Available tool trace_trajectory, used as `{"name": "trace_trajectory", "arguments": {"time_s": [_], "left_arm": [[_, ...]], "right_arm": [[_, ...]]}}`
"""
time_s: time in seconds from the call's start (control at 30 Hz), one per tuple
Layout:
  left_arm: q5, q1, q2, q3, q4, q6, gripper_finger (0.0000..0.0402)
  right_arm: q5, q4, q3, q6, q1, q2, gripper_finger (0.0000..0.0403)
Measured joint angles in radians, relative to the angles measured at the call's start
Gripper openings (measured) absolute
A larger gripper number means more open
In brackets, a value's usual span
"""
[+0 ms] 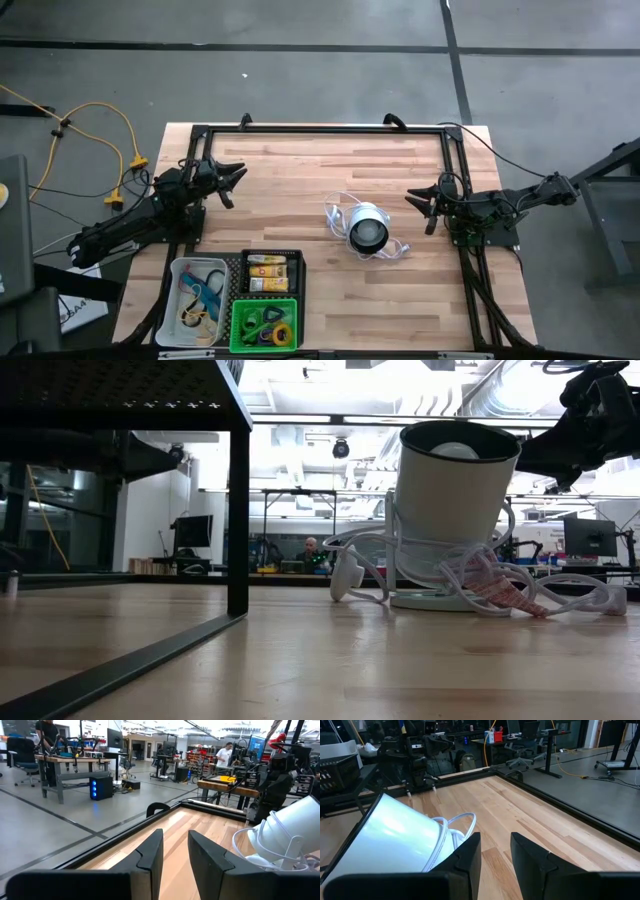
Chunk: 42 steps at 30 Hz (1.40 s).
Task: Pick & Place Office Desk Supplies
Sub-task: Return to Home Position
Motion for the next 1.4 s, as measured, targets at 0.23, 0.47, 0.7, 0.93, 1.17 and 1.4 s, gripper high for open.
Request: {"name": "trace_trajectory", "arguments": {"time_s": [0.23, 0.47, 0.7, 0.93, 1.17, 1.4], "left_arm": [[0.0, 0.0, 0.0, 0.0, 0.001, 0.0, 0.0085], [0.0, 0.0, 0.0, 0.0, 0.001, 0.0, 0.0085], [0.0, 0.0, 0.0, 0.0, 0.001, 0.0, 0.0085], [0.0, 0.0, 0.0, 0.0, 0.001, 0.0, 0.0085], [0.0, 0.0, 0.0, 0.0, 0.001, 0.0, 0.0085], [0.0, 0.0, 0.0, 0.0, 0.001, 0.0, 0.0085]], "right_arm": [[0.0, 0.0, 0.0, 0.0, 0.0, 0.0, 0.0094], [-0.065, -0.015, 0.0, 0.003, 0.0, -0.018, 0.0094], [-0.29, 0.044, 0.0, -0.056, 0.0, -0.048, 0.0094], [-0.422, 0.191, -0.046, -0.092, 0.0, -0.049, 0.0094], [-0.476, 0.346, -0.137, -0.118, -0.001, -0.049, 0.0094], [-0.541, 0.296, -0.137, -0.107, 0.0, -0.049, 0.0094]]}}
